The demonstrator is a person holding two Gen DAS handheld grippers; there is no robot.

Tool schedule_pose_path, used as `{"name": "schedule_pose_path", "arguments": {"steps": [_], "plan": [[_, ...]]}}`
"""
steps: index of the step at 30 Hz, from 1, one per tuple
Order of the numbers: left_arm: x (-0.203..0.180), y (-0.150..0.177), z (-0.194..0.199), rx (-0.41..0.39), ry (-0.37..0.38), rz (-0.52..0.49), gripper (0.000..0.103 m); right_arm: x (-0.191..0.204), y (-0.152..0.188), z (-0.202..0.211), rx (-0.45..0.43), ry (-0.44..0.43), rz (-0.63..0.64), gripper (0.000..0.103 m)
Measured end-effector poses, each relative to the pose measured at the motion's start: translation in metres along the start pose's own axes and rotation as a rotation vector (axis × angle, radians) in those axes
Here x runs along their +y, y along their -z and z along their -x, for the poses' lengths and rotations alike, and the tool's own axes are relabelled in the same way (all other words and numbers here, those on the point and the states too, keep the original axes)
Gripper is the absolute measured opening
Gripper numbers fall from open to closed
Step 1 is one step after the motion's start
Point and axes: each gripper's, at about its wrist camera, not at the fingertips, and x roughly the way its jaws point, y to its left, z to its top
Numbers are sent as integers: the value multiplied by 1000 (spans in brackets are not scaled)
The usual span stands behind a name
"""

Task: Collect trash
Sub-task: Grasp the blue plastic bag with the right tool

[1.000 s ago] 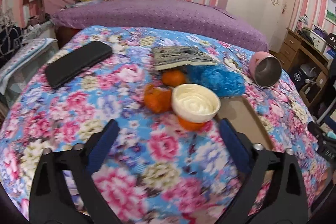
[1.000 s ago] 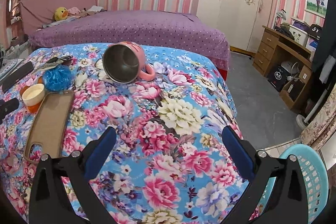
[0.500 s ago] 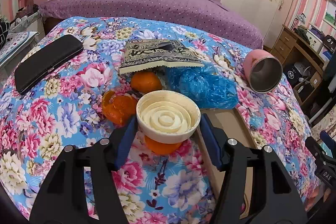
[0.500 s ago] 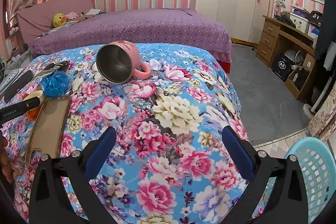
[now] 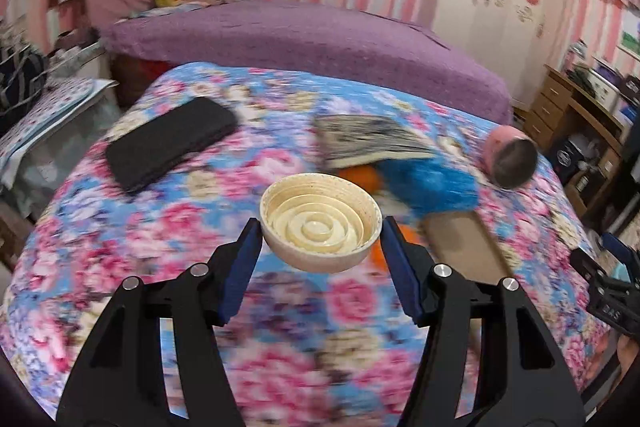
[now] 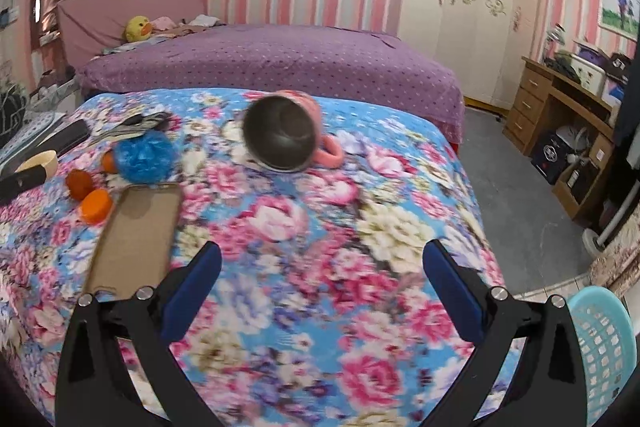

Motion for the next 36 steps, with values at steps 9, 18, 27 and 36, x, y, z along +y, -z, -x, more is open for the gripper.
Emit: {"name": "schedule_pose_path", "arguments": {"steps": [9,18,27,36], "plan": [[53,-10,7,-33,-82,51,60,47,-12,-5,-4,-80,61,98],[102,-13,13,-42,-125,114,60,106,-52,-28,-20,-171,101,98],[110,-18,14,-52,-130,144,60,146,-64,-76,78,-206,173,82],[99,-22,22,-67,-114,131,60,174,-65,-87,106,-247,266,34]]}}
